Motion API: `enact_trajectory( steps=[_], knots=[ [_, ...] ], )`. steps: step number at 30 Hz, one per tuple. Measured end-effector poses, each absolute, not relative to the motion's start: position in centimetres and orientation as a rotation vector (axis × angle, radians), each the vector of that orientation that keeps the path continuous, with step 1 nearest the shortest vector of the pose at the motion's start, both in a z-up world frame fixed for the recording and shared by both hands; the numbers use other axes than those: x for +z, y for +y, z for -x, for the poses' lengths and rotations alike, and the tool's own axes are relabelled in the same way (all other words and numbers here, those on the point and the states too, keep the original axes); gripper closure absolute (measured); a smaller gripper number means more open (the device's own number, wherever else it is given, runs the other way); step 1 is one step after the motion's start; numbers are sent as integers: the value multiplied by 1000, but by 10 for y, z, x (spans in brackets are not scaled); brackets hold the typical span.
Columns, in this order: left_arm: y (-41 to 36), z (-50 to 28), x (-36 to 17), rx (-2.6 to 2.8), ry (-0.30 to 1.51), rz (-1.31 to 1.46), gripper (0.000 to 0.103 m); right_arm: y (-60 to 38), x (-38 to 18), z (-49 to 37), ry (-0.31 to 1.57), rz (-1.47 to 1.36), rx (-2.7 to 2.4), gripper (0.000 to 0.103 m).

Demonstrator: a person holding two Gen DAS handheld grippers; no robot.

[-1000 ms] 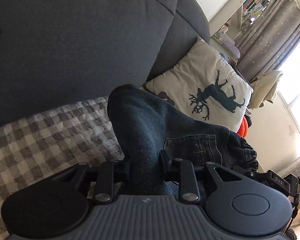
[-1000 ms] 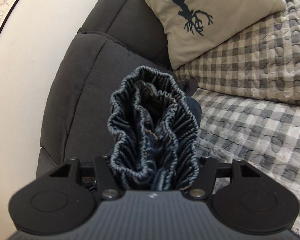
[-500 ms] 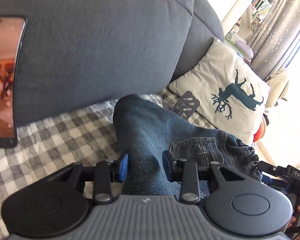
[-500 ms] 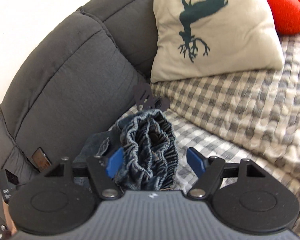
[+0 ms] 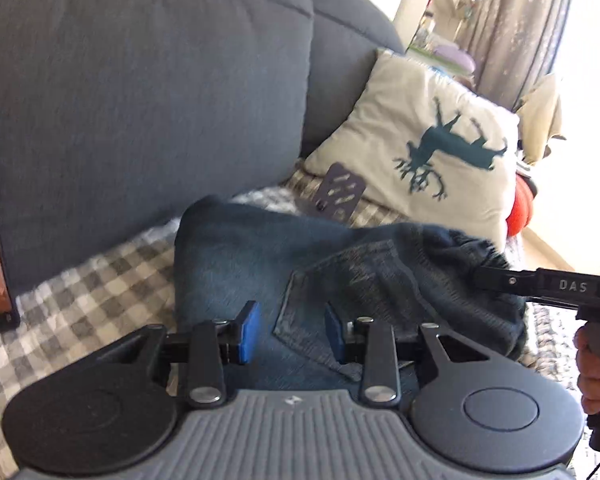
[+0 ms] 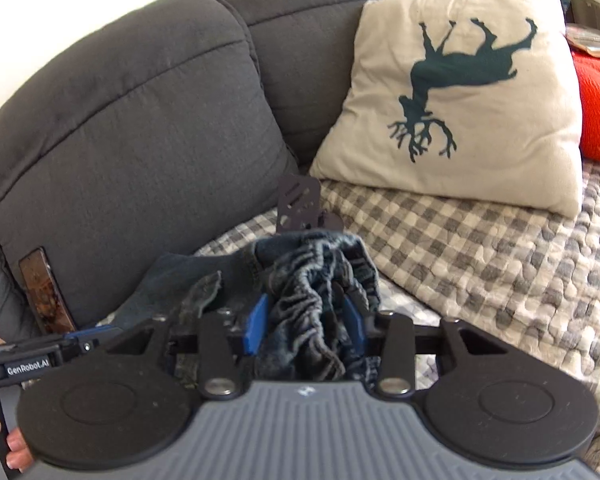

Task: Fold clothes
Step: 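Open the right gripper and withdraw both grippers from the folded jeans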

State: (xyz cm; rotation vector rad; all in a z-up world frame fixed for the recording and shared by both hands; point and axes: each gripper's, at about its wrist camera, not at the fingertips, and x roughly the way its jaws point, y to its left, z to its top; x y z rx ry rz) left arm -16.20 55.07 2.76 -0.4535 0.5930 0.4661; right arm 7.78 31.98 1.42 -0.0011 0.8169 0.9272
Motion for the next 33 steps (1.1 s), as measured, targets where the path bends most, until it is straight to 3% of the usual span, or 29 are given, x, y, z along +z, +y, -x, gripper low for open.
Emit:
enact_trajectory(
  steps=[6, 8, 10, 13, 17, 19, 21, 23, 33],
  knots=[
    [540, 154, 6, 503, 597, 370, 72, 323, -16, -78, 848, 23, 874, 56],
    [536, 149, 8, 525, 609, 347, 72, 327, -15, -75, 840, 53, 845, 47],
    [530, 146, 15, 560, 627, 328, 71, 325, -7, -71, 830, 55, 837, 46],
    [518, 144, 27, 582, 652, 313, 57, 317, 9, -60, 798, 69, 826, 40],
    [493, 144, 44, 595, 674, 249, 44, 302, 30, -37, 748, 95, 813, 22],
    [482, 146, 51, 586, 680, 251, 42, 292, 39, -25, 727, 101, 803, 16],
    [472, 148, 57, 568, 682, 273, 29, 279, 48, -15, 716, 101, 784, 11],
    [463, 149, 61, 555, 677, 287, 23, 268, 53, -8, 716, 96, 766, 2],
    [419, 149, 66, 524, 740, 371, 18, 209, 65, 18, 786, 24, 671, 0]
  ],
)
